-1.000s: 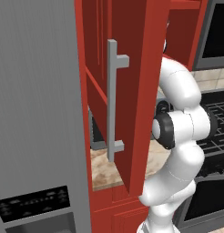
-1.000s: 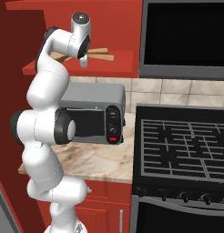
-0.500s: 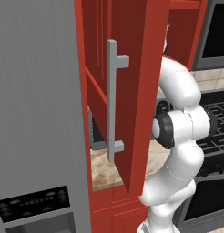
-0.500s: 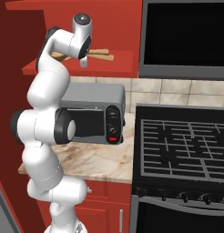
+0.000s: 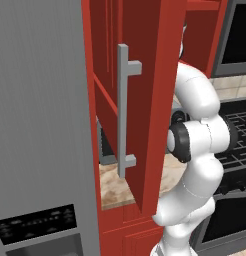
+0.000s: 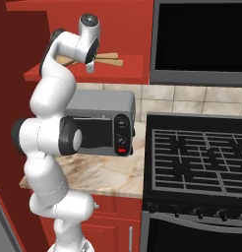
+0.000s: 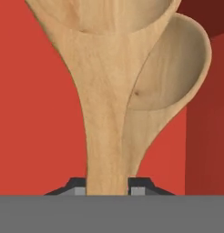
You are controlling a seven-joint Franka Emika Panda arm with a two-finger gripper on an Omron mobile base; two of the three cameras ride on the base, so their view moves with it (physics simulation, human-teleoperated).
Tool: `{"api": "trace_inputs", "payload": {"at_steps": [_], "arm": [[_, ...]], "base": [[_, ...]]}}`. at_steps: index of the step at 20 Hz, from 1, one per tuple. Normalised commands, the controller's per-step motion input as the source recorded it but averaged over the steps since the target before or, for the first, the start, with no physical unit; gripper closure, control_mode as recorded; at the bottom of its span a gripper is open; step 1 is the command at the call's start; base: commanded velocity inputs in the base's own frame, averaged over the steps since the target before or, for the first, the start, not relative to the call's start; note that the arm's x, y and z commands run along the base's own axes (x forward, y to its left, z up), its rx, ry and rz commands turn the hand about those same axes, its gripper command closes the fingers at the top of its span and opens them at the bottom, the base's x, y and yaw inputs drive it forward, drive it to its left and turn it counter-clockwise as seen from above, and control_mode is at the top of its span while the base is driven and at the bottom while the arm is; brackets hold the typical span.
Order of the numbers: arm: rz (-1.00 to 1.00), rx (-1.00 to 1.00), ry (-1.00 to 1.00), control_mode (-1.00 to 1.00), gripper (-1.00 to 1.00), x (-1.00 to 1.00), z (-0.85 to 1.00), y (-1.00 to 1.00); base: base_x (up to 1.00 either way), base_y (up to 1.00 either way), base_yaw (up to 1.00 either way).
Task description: Organize the utensils by type. Pick up the wooden spoons from the counter and place them in the open cabinet. Then pick up the metallic utensils from the counter and place them in the open drawer.
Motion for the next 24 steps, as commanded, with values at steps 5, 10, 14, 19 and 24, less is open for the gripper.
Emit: {"api": "trace_inputs", "payload": {"at_steps": [5, 10, 14, 19, 24], "arm": [[-0.01, 0.00, 0.00, -1.00, -1.00, 0.00, -0.41, 0.14], [-0.02, 0.00, 0.00, -1.00, -1.00, 0.00, -0.38, 0.09], [-0.03, 0.00, 0.00, -1.00, -1.00, -0.03, -0.31, 0.03], [-0.06, 0.00, 0.00, -1.00, -1.00, -0.12, -0.20, 0.00], [-0.08, 0.00, -0.09, -1.00, -1.00, -0.19, -0.07, 0.00]], "base": [[0.00, 0.00, 0.00], [0.00, 0.00, 0.00], [0.00, 0.00, 0.00], [0.00, 0.00, 0.00], [0.00, 0.00, 0.00]]}}
